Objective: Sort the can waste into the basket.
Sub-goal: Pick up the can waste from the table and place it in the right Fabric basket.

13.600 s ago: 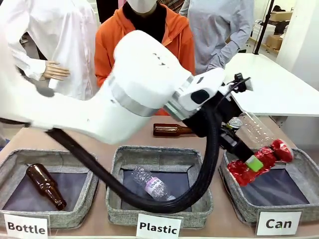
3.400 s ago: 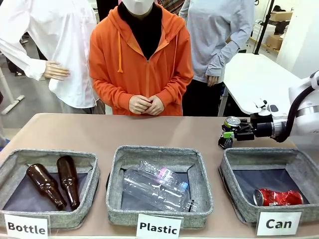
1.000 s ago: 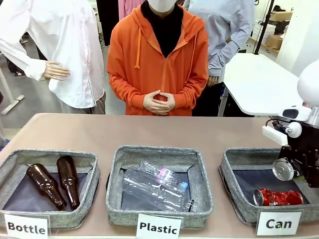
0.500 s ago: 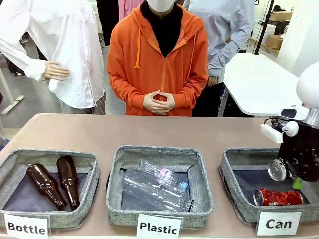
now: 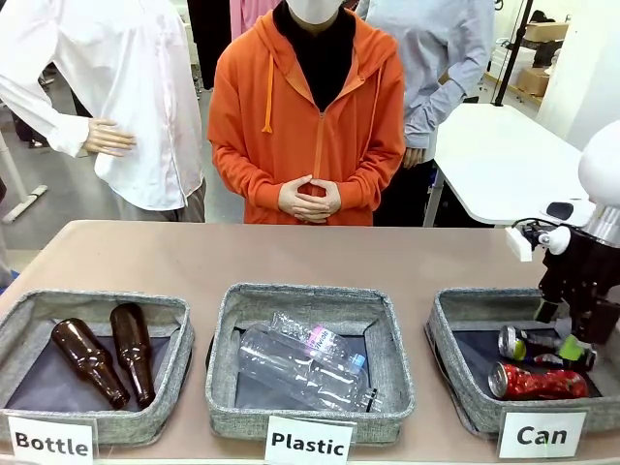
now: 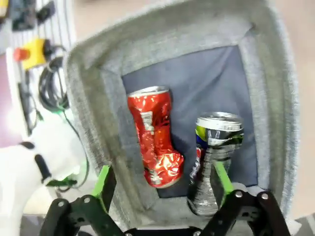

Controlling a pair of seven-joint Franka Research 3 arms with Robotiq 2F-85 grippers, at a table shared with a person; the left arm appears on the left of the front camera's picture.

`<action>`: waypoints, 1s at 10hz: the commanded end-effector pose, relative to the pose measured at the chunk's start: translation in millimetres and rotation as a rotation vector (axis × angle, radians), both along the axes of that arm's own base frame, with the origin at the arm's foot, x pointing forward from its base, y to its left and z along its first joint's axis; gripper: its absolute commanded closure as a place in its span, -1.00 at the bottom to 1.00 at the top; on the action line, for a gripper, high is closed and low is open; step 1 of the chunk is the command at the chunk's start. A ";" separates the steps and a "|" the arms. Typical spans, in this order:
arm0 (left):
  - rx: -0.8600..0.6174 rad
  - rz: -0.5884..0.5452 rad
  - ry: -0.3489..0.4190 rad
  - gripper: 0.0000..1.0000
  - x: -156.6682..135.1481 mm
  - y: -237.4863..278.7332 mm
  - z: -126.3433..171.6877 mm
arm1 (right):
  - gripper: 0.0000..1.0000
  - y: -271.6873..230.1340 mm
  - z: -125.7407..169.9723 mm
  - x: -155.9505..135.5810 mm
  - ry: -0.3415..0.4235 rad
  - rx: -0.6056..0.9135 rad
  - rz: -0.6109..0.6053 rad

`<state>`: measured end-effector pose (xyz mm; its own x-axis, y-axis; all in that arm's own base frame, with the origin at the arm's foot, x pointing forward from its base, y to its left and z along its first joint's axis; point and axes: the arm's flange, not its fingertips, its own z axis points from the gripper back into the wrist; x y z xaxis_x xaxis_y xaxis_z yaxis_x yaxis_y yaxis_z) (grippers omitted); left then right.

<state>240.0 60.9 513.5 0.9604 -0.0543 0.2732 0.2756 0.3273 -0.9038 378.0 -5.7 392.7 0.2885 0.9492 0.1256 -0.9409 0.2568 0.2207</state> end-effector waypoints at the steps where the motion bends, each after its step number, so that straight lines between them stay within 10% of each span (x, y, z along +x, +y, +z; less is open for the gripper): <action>1: -0.022 -0.001 0.004 -1.00 -1.4 -2.7 1.8 | -1.00 4.6 3.4 13.0 0.029 0.005 -0.233; 3: -0.022 -0.001 0.004 -1.00 -1.4 -2.7 1.8 | -1.00 -16.9 6.5 36.8 0.196 0.255 -0.685; 5: -0.022 -0.001 0.004 -1.00 -1.4 -2.7 1.8 | -1.00 -17.7 12.8 52.4 0.263 0.504 -0.828; 7: -0.022 -0.001 0.004 -1.00 -1.4 -2.7 1.8 | -1.00 -13.1 44.6 68.2 0.406 1.014 -0.465; 8: -0.022 -0.001 0.004 -1.00 -1.4 -2.7 1.8 | -1.00 -3.4 46.4 87.8 0.217 1.286 -0.725; 9: -0.022 -0.001 0.004 -1.00 -1.4 -2.7 1.8 | -1.00 2.2 47.5 81.4 0.519 1.354 -0.741; 10: -0.022 -0.001 0.004 -1.00 -1.4 -2.7 1.8 | -1.00 3.9 44.2 85.5 0.504 1.441 -0.896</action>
